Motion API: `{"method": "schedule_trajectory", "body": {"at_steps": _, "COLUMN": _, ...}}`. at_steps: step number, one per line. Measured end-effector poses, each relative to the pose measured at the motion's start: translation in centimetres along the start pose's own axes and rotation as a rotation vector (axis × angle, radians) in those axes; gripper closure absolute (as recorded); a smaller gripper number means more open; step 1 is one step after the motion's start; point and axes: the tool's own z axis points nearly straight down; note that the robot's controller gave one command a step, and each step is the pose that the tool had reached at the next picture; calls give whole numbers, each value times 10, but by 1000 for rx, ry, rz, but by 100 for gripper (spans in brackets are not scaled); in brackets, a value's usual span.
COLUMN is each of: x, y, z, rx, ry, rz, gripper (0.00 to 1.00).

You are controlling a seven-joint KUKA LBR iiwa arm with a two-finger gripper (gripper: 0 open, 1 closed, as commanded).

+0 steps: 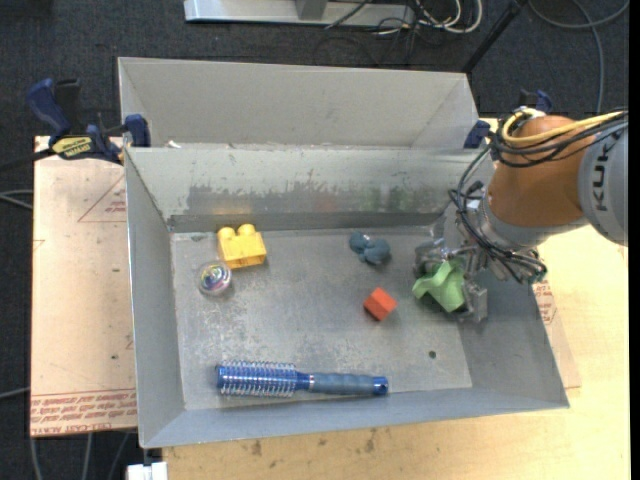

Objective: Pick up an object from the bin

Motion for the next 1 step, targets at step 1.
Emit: {"method": "schedule_trajectory", "body": {"at_steps": 1, "x": -3, "y": -10, "z": -129, "rx": 9, "ry": 0, "rz": -64, "gripper": 100}}
